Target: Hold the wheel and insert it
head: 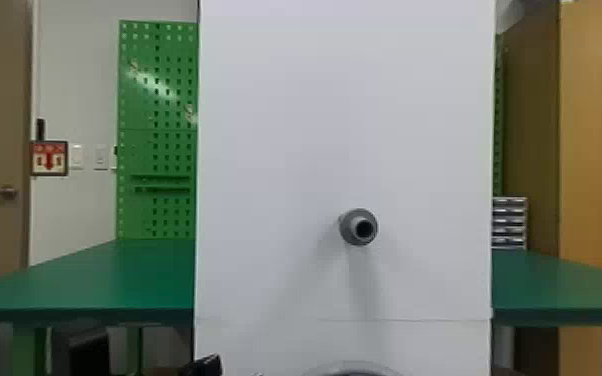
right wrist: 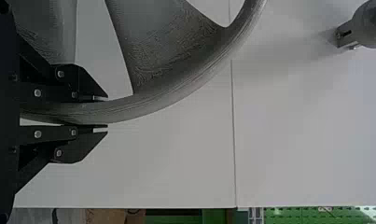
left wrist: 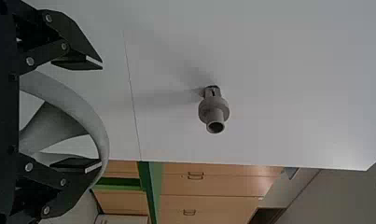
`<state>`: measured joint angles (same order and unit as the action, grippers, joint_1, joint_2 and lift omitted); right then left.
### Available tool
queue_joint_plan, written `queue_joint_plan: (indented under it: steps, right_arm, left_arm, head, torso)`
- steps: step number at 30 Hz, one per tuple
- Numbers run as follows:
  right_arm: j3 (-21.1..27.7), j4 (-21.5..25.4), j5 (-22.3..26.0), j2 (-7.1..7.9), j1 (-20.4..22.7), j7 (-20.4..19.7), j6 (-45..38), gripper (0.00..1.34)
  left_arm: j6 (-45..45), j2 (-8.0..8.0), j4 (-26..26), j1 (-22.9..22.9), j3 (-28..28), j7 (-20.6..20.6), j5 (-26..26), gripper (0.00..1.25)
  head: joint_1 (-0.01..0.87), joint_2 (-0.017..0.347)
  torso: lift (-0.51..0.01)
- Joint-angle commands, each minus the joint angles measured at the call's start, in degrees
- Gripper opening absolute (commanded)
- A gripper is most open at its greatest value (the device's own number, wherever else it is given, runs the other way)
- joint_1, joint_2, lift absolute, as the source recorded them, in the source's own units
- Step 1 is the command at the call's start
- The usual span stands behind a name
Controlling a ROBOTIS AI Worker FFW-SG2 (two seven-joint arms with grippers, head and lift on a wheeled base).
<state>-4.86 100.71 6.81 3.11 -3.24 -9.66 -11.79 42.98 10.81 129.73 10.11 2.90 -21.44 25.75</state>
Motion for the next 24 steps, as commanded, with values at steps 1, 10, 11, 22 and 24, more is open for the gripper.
queue_joint_plan:
  steps: [1, 10, 11, 22, 24]
  right_arm:
    - [0.64, 3.18, -0.75, -0.65, -0.98, 0.0, -3.85, 0.31]
    - [1.26, 8.18, -1.72, -1.62, -2.74, 0.0, -12.02, 0.3]
    - [1.26, 8.71, -1.72, -1.62, -2.92, 0.0, -12.81, 0.3]
    - [1.43, 15.83, -1.19, 0.14, -7.13, 0.0, -24.68, 0.3]
    - [1.43, 16.71, -0.92, 0.41, -8.28, 0.0, -26.79, 0.3]
  left_arm:
    - [0.0, 0.0, 0.0, 0.0, 0.0, 0.0, 0.0, 0.75]
    - [0.0, 0.0, 0.0, -0.09, -0.08, 0.0, 0.18, 0.75]
    - [0.0, 0.0, 0.0, -0.17, -0.08, 0.0, 0.18, 0.75]
    - [0.0, 0.0, 0.0, -0.17, 0.0, 0.0, 0.18, 0.75]
    - [0.0, 0.0, 0.0, -0.17, 0.0, 0.0, 0.18, 0.75]
  head:
    - [0.0, 0.009]
    - [0.0, 0.009]
    - [0.0, 0.009]
    - [0.0, 0.009]
    - [0.0, 0.009]
  torso:
    - [-0.493]
    - [-0.493]
    - [-0.493]
    - [-0.493]
    - [-0.493]
